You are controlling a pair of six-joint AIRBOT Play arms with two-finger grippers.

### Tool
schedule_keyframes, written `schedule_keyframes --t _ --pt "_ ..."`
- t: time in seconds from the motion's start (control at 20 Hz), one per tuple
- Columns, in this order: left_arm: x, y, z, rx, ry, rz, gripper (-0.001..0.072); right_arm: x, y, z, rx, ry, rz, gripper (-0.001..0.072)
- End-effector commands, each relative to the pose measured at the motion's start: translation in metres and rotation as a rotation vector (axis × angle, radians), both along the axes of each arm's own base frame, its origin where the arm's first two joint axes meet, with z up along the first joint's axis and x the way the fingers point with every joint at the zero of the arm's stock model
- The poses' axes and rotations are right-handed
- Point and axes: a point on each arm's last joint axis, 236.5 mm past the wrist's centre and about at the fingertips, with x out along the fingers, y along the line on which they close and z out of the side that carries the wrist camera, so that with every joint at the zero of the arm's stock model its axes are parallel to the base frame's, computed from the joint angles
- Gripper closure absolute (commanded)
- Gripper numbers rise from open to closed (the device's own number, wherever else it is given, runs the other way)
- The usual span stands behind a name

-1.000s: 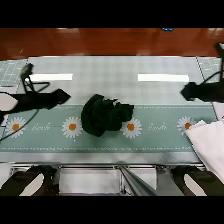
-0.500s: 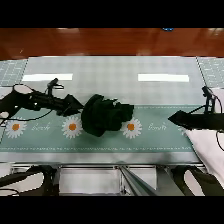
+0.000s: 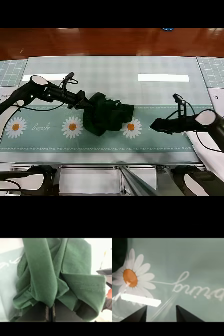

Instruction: Fold the shirts.

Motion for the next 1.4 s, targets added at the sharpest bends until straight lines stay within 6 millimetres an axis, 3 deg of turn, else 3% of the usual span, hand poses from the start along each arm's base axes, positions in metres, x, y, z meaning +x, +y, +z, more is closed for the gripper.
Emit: schedule_keyframes --t 0.0,0.1,0.3,0.5,0.85,0.9,1.0,1.1,1.2,1.35 --pt "0.005 0.005 0.008 0.003 -0.031 -0.036 0.0683 0.007 0.027 -0.019 0.051 0.04 -0.028 0.0296" --pt "0.005 0.009 0.009 -0.001 -0.036 -0.042 0.0683 0.008 0.041 -0.025 0.108 0.088 -0.034 0.0296" --pt "0.005 0.009 0.01 -0.002 -0.039 -0.047 0.0684 0.038 0.076 -0.018 0.294 0.094 -0.077 0.0296" --pt "0.004 0.009 0.01 -0.003 -0.037 -0.05 0.0683 0.044 0.09 -0.029 0.324 0.174 -0.065 0.0303" --pt "0.005 0.009 0.009 -0.001 -0.04 -0.046 0.0683 0.073 0.135 -0.031 0.327 0.198 -0.018 0.0303" --pt "0.007 0.009 0.009 0.001 -0.044 -0.041 0.0683 0.075 0.143 -0.031 0.329 0.206 -0.012 0.0327" --pt "0.008 0.01 0.009 0.001 -0.045 -0.038 0.0683 0.077 0.154 -0.024 0.33 0.166 0.066 0.069" --pt "0.01 0.019 0.025 -0.014 -0.036 -0.02 0.0683 0.09 0.139 0.001 0.27 0.1 0.157 0.0691" --pt "0.03 0.036 0.059 -0.019 -0.122 0.027 0.0683 0.124 0.099 0.05 0.127 -0.029 0.183 0.0691" --pt "0.073 0.066 0.146 -0.005 -0.354 0.16 0.0683 0.179 0.032 0.168 -0.102 -0.337 0.151 0.0691"
